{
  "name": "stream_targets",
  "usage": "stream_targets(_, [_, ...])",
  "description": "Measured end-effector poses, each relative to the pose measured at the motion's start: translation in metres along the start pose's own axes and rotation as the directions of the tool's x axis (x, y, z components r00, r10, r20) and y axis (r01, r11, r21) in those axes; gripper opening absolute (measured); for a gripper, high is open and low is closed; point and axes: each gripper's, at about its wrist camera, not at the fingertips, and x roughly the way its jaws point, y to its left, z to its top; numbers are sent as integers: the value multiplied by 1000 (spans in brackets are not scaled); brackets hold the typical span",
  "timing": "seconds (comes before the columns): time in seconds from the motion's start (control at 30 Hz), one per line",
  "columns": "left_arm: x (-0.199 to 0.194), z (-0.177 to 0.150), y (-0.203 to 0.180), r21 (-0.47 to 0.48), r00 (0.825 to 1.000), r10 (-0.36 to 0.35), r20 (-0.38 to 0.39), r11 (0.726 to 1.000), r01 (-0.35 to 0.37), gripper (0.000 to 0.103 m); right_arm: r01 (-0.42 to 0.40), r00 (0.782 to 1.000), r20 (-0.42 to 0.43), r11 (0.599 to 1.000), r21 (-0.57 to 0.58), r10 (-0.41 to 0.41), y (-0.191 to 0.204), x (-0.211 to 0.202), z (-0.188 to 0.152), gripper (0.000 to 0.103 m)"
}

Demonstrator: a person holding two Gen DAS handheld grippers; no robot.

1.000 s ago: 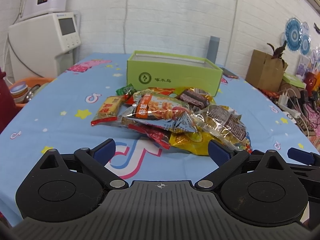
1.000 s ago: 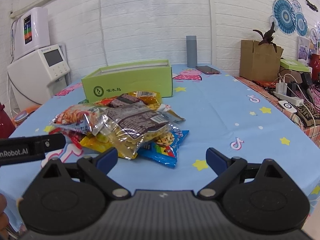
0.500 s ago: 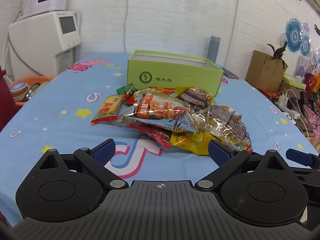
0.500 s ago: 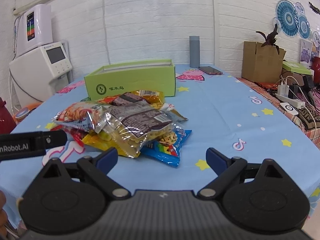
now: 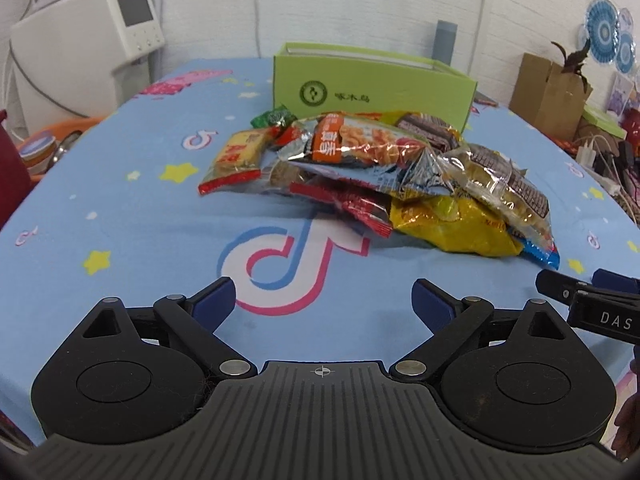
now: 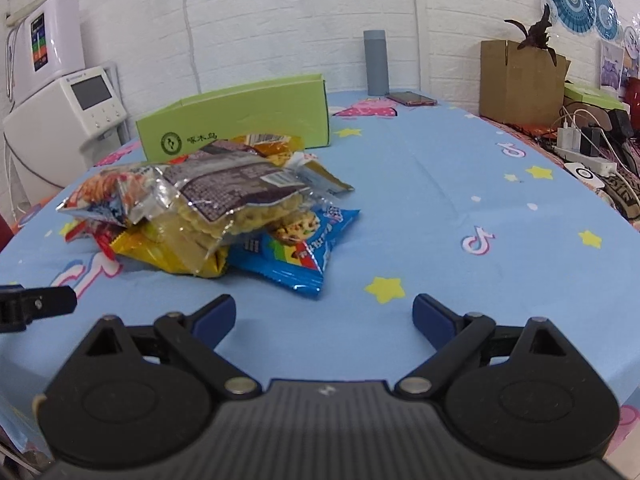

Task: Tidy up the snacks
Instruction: 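Move the left tool toward the clear bag with brown print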

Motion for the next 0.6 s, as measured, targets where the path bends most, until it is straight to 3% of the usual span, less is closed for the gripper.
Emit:
stream_targets(0.13, [15, 4, 1, -9, 999, -24, -43, 1000, 24, 86, -49, 997, 64, 998, 42, 46, -13, 1, -5, 94])
stream_targets(0.2, [17, 8, 3, -5, 998, -41, -55, 999, 41, 80, -81, 994, 73, 997, 4, 80, -17, 0, -7, 94])
stream_targets(0.27, [10, 16, 4, -4, 996, -79, -39, 997, 79, 79, -100, 994, 52, 995, -20, 101, -20, -1, -5, 94])
stream_targets(0.33, [0, 31, 1, 10, 991, -136, 0, 991, 136, 82, -137, 990, 28, 989, 47, 136, -26, -4, 2, 94])
stream_targets(0.4, [-8, 53, -7, 44, 973, -227, 47, 973, 225, 87, -225, 974, 48, 968, 108, 221, -31, -8, 10, 93])
stream_targets(0.5, [-5, 91, -28, 126, 937, -343, 58, 934, 334, 88, -293, 955, 72, 954, 64, 289, -17, -14, 27, 93])
stream_targets(0.6, [18, 121, -53, 219, 899, -437, -27, 875, 432, 86, -329, 943, 54, 944, 10, 328, -2, -9, 39, 93])
